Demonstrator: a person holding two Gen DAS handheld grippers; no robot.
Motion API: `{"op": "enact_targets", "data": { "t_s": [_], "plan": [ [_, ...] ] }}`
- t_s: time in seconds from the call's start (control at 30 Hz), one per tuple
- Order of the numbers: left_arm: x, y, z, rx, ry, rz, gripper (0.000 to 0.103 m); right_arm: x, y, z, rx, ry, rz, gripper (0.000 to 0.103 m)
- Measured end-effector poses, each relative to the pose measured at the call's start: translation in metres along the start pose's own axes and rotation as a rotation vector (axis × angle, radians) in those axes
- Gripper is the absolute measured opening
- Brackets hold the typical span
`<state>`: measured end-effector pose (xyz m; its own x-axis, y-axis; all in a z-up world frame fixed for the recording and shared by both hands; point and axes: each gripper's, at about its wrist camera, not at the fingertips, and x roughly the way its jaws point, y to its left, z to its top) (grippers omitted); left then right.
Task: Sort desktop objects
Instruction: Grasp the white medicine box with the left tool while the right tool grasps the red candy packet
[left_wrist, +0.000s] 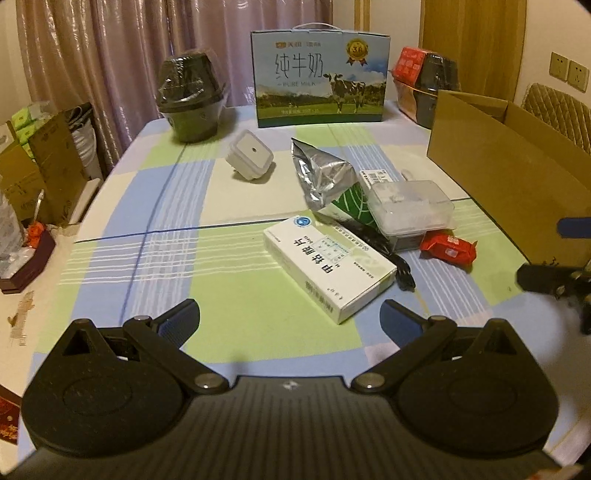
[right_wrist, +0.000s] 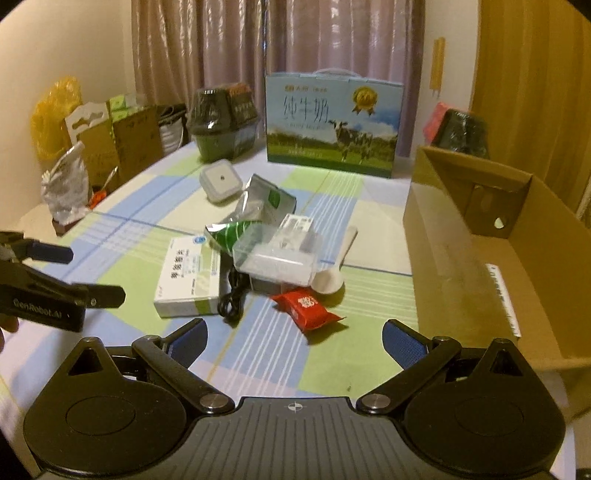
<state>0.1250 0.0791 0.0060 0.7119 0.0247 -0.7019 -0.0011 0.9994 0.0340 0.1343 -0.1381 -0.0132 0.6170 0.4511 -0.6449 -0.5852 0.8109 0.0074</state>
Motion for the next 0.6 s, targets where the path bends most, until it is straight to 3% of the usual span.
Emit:
{"op": "enact_targets", "data": {
  "t_s": [0.33,0.6],
  "plan": [
    [0.04,-0.017,0.016,0.014,0.008,-0.035,0.102,0.042,-0.021,-0.007,-0.014,0.049,-0.003,0.085],
    [0.071,-0.03,0.028,0.022,0.02,-0.035,0.102,0.06,-0.03,-0.01,-0.008,0.06,0.008,0.084]
  ]
}}
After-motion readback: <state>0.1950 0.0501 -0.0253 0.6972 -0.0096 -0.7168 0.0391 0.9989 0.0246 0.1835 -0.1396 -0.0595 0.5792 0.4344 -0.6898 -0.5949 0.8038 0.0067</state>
